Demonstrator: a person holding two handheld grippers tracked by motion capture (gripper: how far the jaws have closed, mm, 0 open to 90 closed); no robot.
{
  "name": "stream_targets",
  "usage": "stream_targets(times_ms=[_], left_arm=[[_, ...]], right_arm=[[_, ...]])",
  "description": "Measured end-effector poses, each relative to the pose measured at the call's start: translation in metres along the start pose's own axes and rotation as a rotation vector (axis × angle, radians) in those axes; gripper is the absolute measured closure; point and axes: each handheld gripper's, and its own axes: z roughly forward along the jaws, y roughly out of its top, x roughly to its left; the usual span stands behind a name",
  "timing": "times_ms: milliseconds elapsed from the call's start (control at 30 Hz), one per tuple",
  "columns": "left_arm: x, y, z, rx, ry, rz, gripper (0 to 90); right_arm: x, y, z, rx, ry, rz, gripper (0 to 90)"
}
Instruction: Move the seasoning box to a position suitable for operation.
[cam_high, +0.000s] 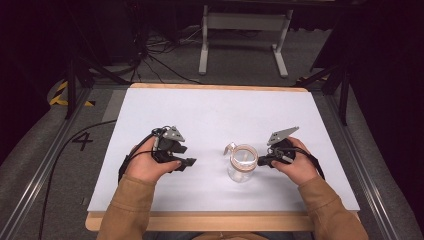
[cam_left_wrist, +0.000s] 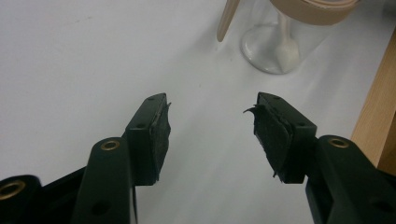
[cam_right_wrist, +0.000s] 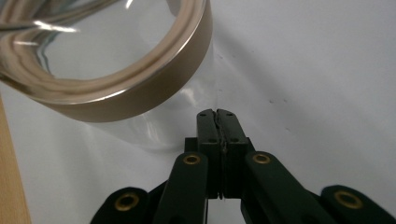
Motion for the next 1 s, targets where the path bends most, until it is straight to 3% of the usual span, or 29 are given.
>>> stream_targets(times_ms=[67, 233, 333, 467, 800, 1000], left_arm=[[-0.001, 0.001, 0.001, -0.014, -0.005, -0.006, 45.7], [-0.003, 0.002, -0.001, 0.021, -0.017, -0.029, 45.8], [-0.002, 0.002, -0.001, 0.007, -0.014, -0.031, 47.5], [-0.002, 0.003, -0.001, 0.0, -0.002, -0.023, 48.8], [-0.001, 0.008, 0.005, 0.01, -0.026, -0.015, 52.0], [-0.002, 0.011, 0.009, 0.024, -0.021, 0.003, 59.3]], right_arm=[[0.001, 0.0, 0.001, 0.002, 0.005, -0.002, 90.0], [0.003, 0.0, 0.003, 0.011, -0.01, -0.012, 90.0], [0.004, 0.001, 0.003, 0.014, -0.013, -0.013, 90.0], [0.007, 0.001, 0.003, 0.024, -0.024, -0.02, 90.0], [0.016, 0.002, 0.004, 0.041, -0.001, -0.036, 90.0], [0.025, 0.003, 0.006, 0.046, 0.019, -0.057, 90.0]])
